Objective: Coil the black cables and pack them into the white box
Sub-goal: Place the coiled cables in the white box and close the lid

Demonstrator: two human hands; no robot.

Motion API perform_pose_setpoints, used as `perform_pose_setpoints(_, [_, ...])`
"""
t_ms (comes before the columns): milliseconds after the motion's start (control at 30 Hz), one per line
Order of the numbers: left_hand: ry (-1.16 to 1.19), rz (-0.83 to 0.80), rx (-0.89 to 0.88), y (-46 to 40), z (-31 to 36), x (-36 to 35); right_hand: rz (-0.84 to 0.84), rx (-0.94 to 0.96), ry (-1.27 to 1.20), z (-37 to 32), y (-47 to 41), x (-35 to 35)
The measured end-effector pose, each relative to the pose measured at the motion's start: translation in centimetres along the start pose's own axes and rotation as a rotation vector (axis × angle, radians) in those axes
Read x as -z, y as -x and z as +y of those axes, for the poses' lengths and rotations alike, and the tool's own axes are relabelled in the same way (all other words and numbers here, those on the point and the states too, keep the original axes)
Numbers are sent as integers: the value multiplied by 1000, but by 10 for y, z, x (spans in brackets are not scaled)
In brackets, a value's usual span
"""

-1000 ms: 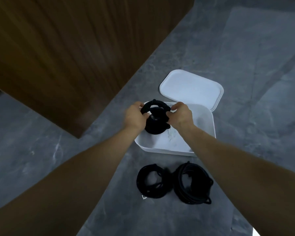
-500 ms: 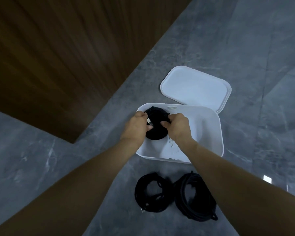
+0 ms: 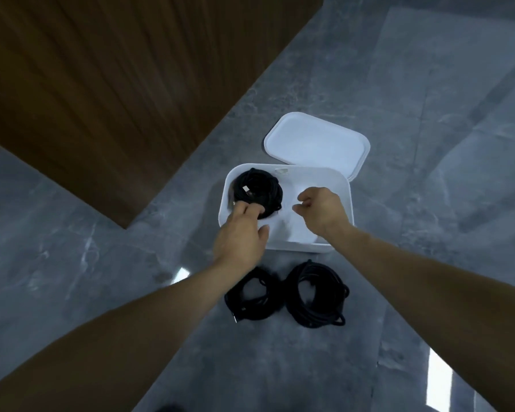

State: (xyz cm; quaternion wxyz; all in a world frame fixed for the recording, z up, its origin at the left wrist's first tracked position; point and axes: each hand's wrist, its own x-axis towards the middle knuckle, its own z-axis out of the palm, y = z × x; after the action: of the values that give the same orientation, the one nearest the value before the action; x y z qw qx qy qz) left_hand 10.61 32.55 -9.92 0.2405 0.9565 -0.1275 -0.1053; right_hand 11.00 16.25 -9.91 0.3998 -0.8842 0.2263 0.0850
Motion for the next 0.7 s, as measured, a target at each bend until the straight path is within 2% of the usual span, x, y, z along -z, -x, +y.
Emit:
perform_pose_setpoints(200, [92,-112,55,43,12,-26,-39,2,76,31,43,20])
perform_pose_setpoints(367, [124,-261,216,54,21,-39,-83,-5,266,55,77,36])
perform_pose_setpoints(467, [86,-375,263,56,26,-44,-164,-89,344,69,92,32])
perform_pose_setpoints(600, [104,-444,284,58,29,-53,-285,-250,257,78,104,18])
perform_pose_setpoints(700, [164,-403,339,59,29,-59,-304,-375,18,82,106,6])
